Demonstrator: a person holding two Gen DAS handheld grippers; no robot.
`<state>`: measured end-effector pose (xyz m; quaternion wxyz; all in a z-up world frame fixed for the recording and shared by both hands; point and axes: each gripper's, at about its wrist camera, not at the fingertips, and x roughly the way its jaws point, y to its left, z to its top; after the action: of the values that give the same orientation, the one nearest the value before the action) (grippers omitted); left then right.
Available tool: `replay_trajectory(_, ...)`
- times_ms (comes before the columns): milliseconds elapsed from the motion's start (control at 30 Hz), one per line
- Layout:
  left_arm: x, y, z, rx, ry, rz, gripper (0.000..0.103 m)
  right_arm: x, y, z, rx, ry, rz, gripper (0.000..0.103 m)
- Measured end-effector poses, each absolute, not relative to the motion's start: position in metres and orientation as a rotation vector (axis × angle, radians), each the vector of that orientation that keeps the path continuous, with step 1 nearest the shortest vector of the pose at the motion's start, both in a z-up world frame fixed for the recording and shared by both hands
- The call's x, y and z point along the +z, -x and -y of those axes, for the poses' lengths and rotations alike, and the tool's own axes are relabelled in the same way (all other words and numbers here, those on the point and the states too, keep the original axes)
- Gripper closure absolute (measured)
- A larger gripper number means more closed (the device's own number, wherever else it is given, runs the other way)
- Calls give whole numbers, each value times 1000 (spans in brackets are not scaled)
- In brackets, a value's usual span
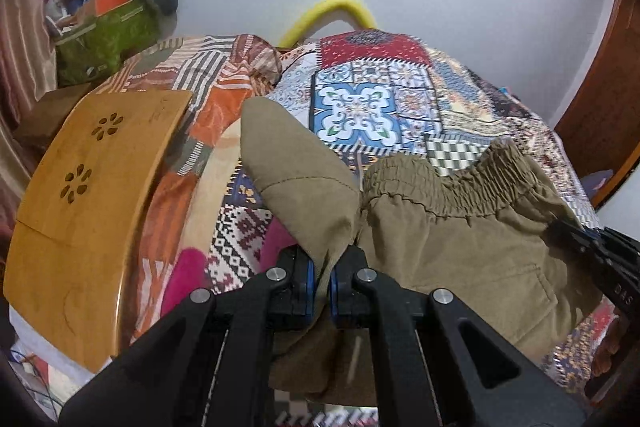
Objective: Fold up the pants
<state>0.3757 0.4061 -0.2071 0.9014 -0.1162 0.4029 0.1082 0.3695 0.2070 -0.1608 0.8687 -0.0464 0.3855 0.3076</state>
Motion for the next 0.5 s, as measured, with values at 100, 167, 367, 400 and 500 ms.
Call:
replay_trajectory(100,-230,-387,-416,252,241,-885,97,-178,-373,-213,639,103,-841,94)
replay_trajectory(167,-249,-389,-422,282,246,-924,97,-190,-375,-216,642,112,-877,94)
replay_trajectory(367,-286,-376,-449,287,326,-987,87,-222,-375,-215,622,183,-951,93)
replay_trajectory(400,-289,-373,-451,292,331,-988,82,-225,-377,-213,626,179,-972,92)
replay_trajectory(500,-293,-364,-457,330,316,-1000,72,-228,-379,-209,629,184,-998,88)
